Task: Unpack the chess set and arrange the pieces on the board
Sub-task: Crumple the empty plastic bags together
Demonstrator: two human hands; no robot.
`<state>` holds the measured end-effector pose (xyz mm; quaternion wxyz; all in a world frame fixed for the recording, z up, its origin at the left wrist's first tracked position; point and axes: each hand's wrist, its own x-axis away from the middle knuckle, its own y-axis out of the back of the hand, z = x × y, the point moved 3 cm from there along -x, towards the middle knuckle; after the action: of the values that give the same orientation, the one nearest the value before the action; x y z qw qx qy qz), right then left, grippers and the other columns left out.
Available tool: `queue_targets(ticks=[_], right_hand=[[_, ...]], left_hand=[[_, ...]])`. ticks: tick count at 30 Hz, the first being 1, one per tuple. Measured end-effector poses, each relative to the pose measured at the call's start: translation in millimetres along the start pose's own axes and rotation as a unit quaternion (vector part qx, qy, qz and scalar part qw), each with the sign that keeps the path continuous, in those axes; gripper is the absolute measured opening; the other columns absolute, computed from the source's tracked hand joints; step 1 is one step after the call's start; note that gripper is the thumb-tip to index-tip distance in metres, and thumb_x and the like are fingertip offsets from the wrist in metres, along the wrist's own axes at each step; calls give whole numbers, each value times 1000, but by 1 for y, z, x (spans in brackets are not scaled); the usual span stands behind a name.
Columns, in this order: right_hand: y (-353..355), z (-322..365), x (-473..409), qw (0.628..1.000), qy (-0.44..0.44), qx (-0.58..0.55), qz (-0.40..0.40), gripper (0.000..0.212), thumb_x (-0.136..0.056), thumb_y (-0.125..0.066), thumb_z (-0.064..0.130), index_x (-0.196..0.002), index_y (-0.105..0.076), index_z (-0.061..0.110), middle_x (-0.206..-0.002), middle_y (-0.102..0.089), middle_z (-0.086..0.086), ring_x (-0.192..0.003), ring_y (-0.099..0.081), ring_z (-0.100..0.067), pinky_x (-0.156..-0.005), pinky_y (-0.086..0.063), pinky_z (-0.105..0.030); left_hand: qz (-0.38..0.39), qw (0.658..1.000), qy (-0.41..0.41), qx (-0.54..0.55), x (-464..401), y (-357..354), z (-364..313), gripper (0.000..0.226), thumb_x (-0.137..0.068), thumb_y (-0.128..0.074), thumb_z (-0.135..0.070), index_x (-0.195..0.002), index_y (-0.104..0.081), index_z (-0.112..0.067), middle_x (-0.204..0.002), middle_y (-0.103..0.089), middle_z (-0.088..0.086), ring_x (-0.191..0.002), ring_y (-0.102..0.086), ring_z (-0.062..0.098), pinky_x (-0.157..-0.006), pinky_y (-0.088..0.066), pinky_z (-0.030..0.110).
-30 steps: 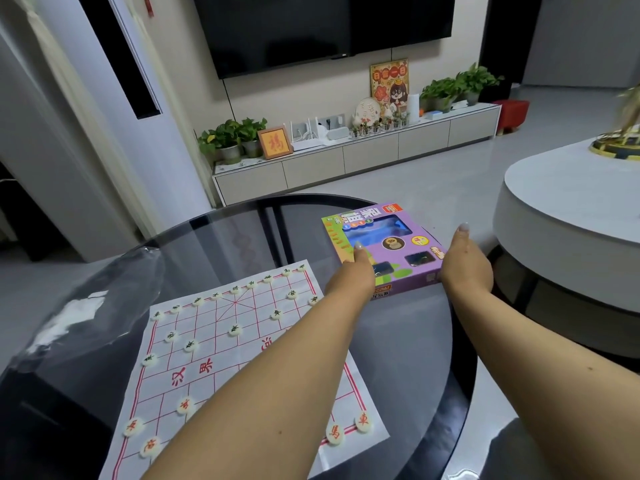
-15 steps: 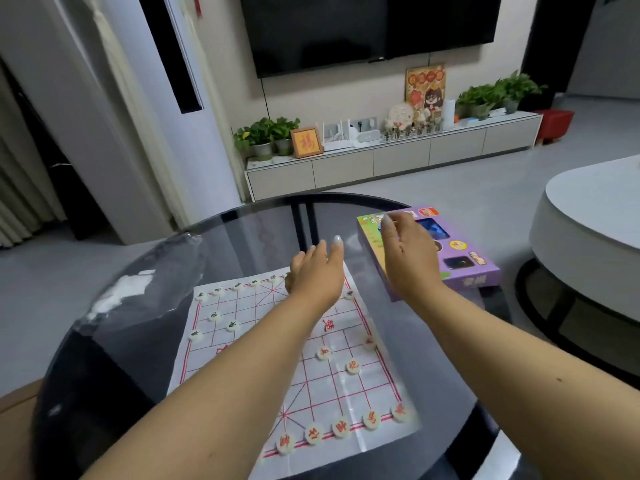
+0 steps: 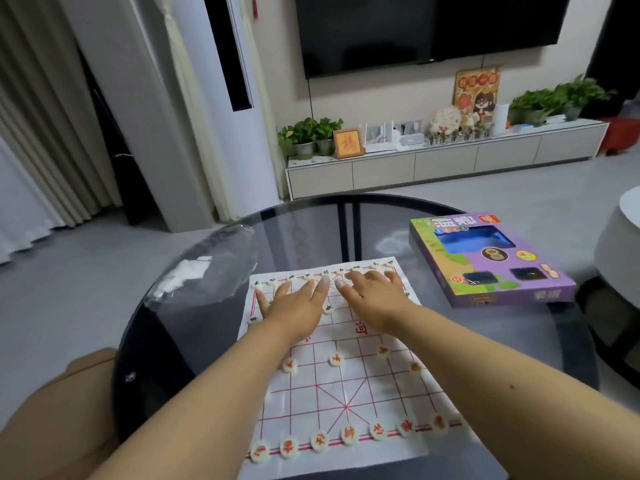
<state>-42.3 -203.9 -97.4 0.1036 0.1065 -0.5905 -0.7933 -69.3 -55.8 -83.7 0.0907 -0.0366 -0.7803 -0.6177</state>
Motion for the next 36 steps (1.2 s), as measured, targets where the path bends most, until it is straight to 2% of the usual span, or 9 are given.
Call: queue_targets(ticks=[3, 10, 15, 20, 24, 27, 29, 32, 36], right_hand=[[0, -2, -10, 1000, -14, 6, 5, 66, -95, -4, 56, -145, -30, 22, -150, -36, -3, -140, -25, -20, -114, -7, -47], [4, -9, -35, 999, -31, 37, 6, 63, -96, -4, 53, -146, -27, 21, -152, -33, -3, -141, -24, -22, -114, -6, -48], [2, -17, -53, 998, -46, 34, -7, 64, -95, -4, 56, -144, -30, 24, -149, -37, -3, -140, -26, -22, -115, -7, -49], [2, -4, -66, 997, -34, 14, -69, 65, -93, -7, 59, -137, -41, 24, -139, -50, -4, -133, -36, -21, -111, -15, -47], [0, 30, -72, 996, 3, -30, -82, 65, -94, -9, 59, -131, -47, 22, -129, -57, -2, -127, -41, -20, -107, -22, -44], [-1, 57, -73, 994, 22, -68, -83, 63, -96, -11, 57, -128, -51, 20, -124, -60, -1, -123, -44, -21, -104, -24, -43], [-1, 73, -73, 992, 31, -88, -84, 61, -97, -13, 55, -125, -53, 19, -121, -61, -1, -120, -46, -22, -104, -26, -42], [-5, 93, -75, 990, 29, -118, -73, 60, -97, -13, 54, -120, -55, 17, -116, -62, -3, -114, -49, -23, -101, -30, -42], [-8, 117, -77, 962, -4, -272, -35, 64, -96, -15, 58, -119, -54, 13, -115, -62, -7, -105, -55, -24, -96, -43, -42]], left_hand=[[-1, 1000, -15, -9, -7, 2, -2, 49, -103, -5, -35, -151, -4, -42, -157, -21, -12, -148, 4, 20, -108, 18, 59], [14, 999, -5, 44, -40, 3, -3, 49, -101, -1, -44, -150, -2, -43, -160, -12, -12, -148, 7, 19, -109, 19, 59], [18, 997, -4, 70, -60, -2, -6, 64, -95, 3, -60, -152, -14, -36, -158, -22, -6, -148, 4, 18, -110, 20, 56], [-65, 996, -32, 49, -62, 8, 11, 55, -100, -7, -52, -144, -34, -35, -152, -34, -6, -144, -14, 22, -113, 6, 59], [-166, 982, 67, 55, -63, 29, 63, 67, -97, -7, -56, -125, -59, -24, -144, -44, 5, -138, -25, 29, -114, -10, 57], [-146, 972, 166, 78, -53, 36, 106, 84, -93, 0, -63, -115, -70, -22, -151, -36, 9, -144, -13, 28, -116, 0, 56], [-97, 974, 192, 68, -48, 33, 124, 91, -90, 6, -66, -116, -70, -21, -148, -41, 10, -145, -14, 29, -113, 7, 56], [-44, 976, 199, 78, -45, 30, 135, 96, -88, 9, -68, -127, -61, -16, -140, -50, 14, -138, -32, 31, -115, 3, 54], [-84, 972, 183, 120, -40, 36, 136, 90, -93, 4, -63, -125, -59, -8, -133, -54, 18, -131, -41, 31, -114, -11, 46]])
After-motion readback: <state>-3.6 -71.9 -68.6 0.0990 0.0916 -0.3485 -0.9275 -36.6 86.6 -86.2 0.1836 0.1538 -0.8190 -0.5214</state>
